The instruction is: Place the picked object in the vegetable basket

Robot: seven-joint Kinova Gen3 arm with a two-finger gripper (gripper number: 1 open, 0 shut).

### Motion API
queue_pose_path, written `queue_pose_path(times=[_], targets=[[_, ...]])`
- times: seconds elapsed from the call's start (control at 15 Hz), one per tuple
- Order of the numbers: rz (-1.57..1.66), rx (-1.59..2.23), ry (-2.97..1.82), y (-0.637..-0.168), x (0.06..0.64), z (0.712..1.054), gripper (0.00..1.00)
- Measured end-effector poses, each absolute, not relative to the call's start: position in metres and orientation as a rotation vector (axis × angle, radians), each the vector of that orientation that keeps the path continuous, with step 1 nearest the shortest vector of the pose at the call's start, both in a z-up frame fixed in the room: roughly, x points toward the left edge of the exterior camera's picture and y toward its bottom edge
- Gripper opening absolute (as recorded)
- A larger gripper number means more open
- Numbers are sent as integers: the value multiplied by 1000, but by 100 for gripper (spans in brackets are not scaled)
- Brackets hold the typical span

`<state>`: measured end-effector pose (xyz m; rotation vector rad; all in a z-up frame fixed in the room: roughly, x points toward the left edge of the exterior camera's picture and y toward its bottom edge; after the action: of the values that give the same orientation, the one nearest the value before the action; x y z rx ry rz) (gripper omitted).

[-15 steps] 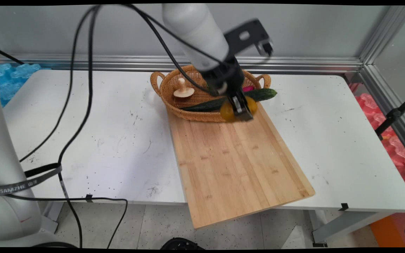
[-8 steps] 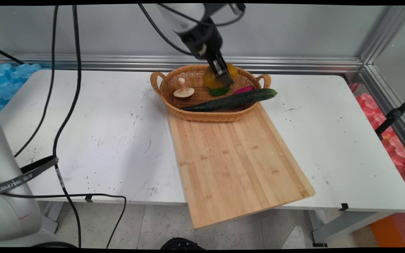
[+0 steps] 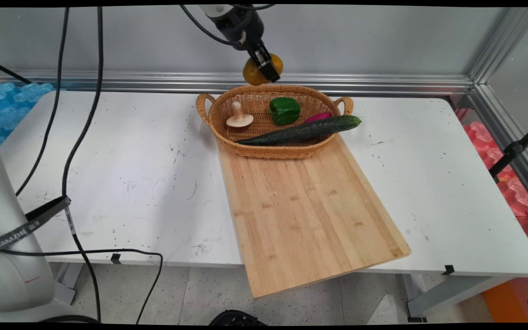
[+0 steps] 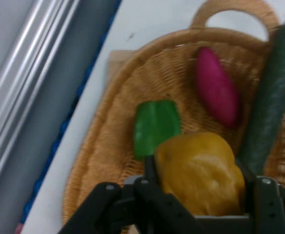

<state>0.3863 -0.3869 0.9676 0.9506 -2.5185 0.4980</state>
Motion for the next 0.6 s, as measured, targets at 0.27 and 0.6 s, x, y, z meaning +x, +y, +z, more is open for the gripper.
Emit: queue_pose_path(times=[0.27, 0.6], targets=[[505, 957, -2528, -411, 407, 949, 0], [494, 960, -2547, -438, 425, 917, 0]])
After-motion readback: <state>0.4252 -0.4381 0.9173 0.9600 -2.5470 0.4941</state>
